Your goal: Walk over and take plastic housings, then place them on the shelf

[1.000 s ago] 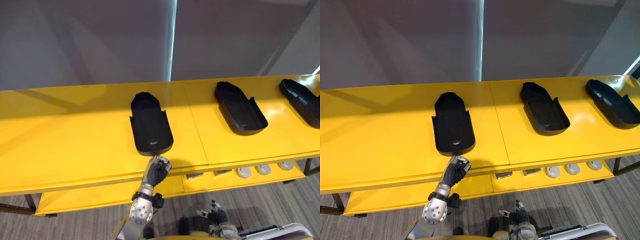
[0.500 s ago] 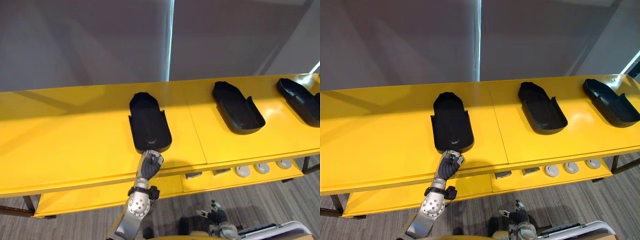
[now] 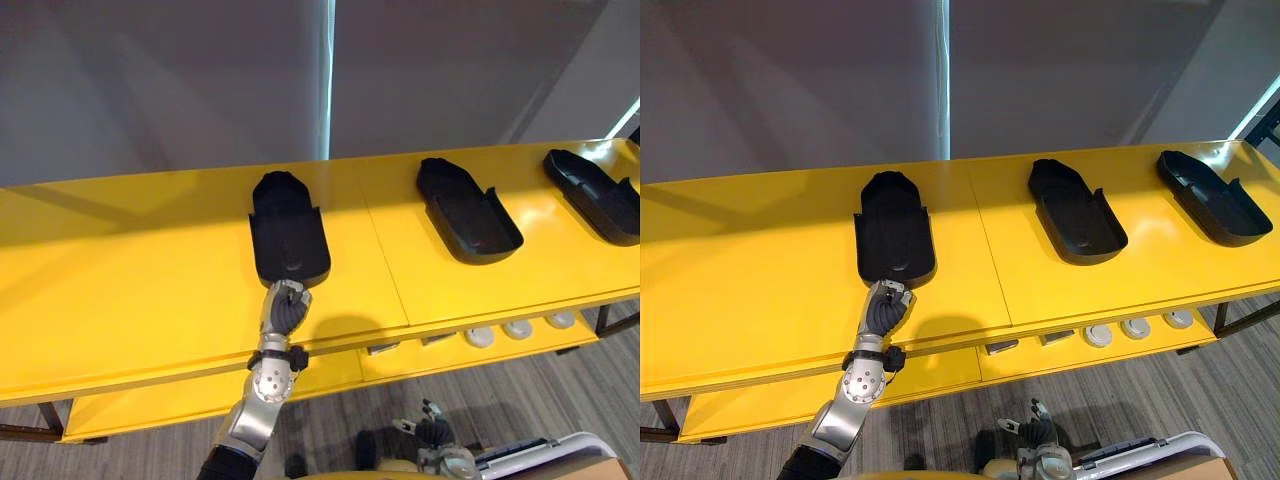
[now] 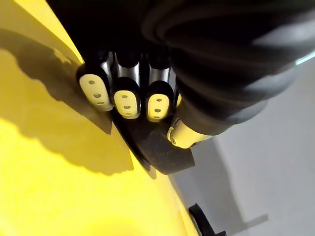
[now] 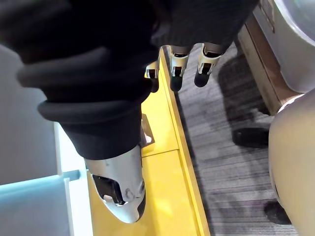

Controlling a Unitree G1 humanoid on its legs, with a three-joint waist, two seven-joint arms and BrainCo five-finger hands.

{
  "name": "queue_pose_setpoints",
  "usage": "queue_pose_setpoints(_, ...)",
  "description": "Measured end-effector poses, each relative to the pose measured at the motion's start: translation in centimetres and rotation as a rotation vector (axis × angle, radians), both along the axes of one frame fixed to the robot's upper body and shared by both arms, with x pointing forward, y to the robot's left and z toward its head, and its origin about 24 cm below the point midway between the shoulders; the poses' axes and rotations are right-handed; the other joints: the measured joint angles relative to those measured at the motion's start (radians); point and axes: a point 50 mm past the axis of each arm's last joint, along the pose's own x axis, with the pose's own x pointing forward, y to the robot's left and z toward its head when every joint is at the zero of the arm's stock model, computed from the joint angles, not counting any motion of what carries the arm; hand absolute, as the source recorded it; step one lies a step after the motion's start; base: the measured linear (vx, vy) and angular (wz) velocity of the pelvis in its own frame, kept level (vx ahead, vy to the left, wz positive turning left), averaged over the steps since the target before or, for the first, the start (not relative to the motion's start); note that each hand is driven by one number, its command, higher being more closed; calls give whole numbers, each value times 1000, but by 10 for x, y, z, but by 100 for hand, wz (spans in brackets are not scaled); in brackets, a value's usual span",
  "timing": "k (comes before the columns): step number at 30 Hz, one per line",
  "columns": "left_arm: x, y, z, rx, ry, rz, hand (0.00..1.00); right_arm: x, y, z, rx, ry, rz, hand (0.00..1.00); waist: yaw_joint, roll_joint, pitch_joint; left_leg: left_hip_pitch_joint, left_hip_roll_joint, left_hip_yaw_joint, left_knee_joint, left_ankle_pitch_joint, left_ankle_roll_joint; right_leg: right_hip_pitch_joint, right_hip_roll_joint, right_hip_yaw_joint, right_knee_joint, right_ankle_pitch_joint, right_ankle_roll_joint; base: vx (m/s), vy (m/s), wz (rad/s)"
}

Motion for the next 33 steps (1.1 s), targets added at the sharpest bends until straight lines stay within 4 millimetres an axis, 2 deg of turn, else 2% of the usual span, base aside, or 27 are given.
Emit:
queue_pose_setpoints(10, 0, 2, 3, -4, -9, 11, 100, -1, 0, 0, 2, 4, -4, 0, -9, -5, -1, 2, 0, 1, 0, 0, 0, 1, 0, 1, 0, 3, 0, -21, 6, 0)
queue_pose_setpoints(13, -3, 3, 32, -42, -134, 11, 100, -2, 0, -1, 1, 8, -6, 0, -9, -6, -1, 1, -1, -3, 0, 0, 0, 4, -1, -5, 0, 3, 0, 0, 0, 3)
queue_pose_setpoints(15, -9, 7, 71, -87, -309, 14, 100, -7, -2, -4, -4, 34, -7, 0, -1, -7, -1, -9, -1, -15, 2, -1, 0, 6, -2, -8, 4, 2, 0, 0, 0, 10)
queue_pose_setpoints(16, -11, 10, 81, -106, -361, 21, 100, -9, -3, -5, -4, 39, -10, 0, 4, -7, -1, -10, -2, -24, 2, -2, 0, 6, -2, -10, 4, 2, 0, -4, 3, 15)
queue_pose_setpoints(18, -21, 33, 116, -174, -547, 106, 100, -10, -5, -6, -2, 48, -19, 0, 6, -6, -1, -11, -2, -46, 7, 0, 2, 18, -3, -30, 5, -1, 0, -8, 5, 26)
queue_pose_setpoints(20, -28, 58, 131, -203, -641, 211, 100, -10, -5, -7, 0, 59, -21, 0, 12, -6, -1, -5, -1, -58, 12, 0, 1, 31, -3, -39, 5, -5, -1, -12, 5, 24)
queue_pose_setpoints(22, -43, 105, 138, -218, -744, 461, 100, -11, -5, -8, 0, 64, -22, 0, 35, -5, -1, 0, 0, -67, 17, 0, 1, 44, -3, -47, 5, -9, -4, -29, 6, 15)
queue_pose_setpoints(23, -47, 117, 137, -222, -756, 528, 100, -11, -5, -8, 0, 67, -22, 0, 37, -5, -1, 0, -1, -72, 19, 0, 1, 46, -3, -52, 5, -9, -5, -39, 4, 23)
queue_pose_setpoints(24, -60, 140, 131, -228, -765, 679, 100, -11, -6, -9, 1, 73, -28, 0, 38, -6, -1, 3, -1, -84, 21, 0, 1, 56, -5, -62, 5, -11, -6, -39, 8, 24)
queue_pose_setpoints(26, -81, 168, 113, -262, -727, 868, 100, -12, -10, -9, 0, 74, -55, 0, 50, -6, -1, 8, -2, -92, 21, -4, -4, 65, -6, -68, 5, -16, -4, -41, 13, 19)
queue_pose_setpoints(27, -86, 174, 106, -275, -701, 911, 100, -12, -10, -9, -1, 75, -57, 0, 55, -6, -1, 8, -2, -95, 20, -5, -3, 66, -7, -72, 5, -17, -4, -39, 12, 20)
queue_pose_setpoints(29, -108, 192, 70, -299, -534, 1047, 100, -12, -11, -7, -3, 65, -60, 0, 65, -5, -1, 19, -1, -105, 0, -10, 2, 71, -11, -91, 21, -34, -1, -39, 8, 24)
queue_pose_setpoints(30, -120, 197, 50, -308, -429, 1104, 0, -8, -11, -4, -5, 47, -54, 0, 65, -5, -2, 23, 0, -103, 0, -10, 3, 70, -15, -99, 39, -48, 4, -19, 15, 19)
queue_pose_setpoints(33, -137, 199, 8, -293, -159, 1134, 0, 0, -9, 2, 2, 2, -25, 0, 83, -7, -6, 26, 5, -80, 18, -23, 7, 69, -19, -104, 67, -65, 1, 5, 14, 3)
